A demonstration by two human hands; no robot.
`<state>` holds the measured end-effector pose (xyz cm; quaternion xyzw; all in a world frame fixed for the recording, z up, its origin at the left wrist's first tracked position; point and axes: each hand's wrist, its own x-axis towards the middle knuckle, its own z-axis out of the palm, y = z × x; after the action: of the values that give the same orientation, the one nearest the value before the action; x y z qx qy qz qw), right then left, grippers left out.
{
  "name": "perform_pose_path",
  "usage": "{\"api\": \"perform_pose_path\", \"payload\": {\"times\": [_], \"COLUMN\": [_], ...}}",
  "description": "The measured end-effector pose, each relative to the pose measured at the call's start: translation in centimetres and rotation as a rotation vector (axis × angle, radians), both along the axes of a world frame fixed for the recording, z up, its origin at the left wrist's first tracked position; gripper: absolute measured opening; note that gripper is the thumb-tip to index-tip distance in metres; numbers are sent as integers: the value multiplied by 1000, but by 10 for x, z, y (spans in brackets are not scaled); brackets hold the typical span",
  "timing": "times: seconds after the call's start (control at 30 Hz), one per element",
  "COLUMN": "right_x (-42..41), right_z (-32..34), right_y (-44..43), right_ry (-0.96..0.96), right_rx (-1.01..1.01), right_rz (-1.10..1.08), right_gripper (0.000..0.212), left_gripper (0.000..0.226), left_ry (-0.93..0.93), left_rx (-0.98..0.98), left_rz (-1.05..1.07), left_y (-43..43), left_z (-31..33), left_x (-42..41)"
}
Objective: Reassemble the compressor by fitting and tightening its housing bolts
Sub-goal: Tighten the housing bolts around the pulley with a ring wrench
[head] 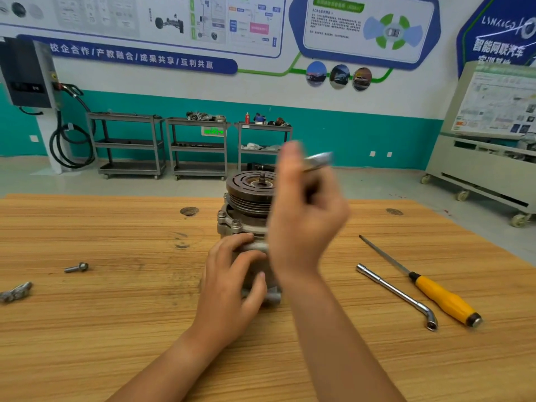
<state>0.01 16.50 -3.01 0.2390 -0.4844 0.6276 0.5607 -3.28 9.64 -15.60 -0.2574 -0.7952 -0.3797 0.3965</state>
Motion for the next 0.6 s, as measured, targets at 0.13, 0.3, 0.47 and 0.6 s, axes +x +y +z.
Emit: {"api": "perform_pose_path", "payload": {"times": [0.13,0.3,0.47,0.6], "right_x": [8,-12,-48,-64], "right_z": [35,42,24,16], "right_y": [74,127,130,137], "right_ry": [17,-170,-366,-360], "right_rx": [-485,-666,-723,-719], "right_rz": [217,357,516,630], "right_gripper": [45,47,52,62], "left_gripper": [29,29,27,28], "left_ry": [8,9,21,26], "left_rx": [-29,-37,-35,-44], "left_rz": [24,24,21,25], "left_y": [-2,-2,-2,-2], "left_z": [1,1,0,-1], "left_x": [-1,-1,-1,-1]}}
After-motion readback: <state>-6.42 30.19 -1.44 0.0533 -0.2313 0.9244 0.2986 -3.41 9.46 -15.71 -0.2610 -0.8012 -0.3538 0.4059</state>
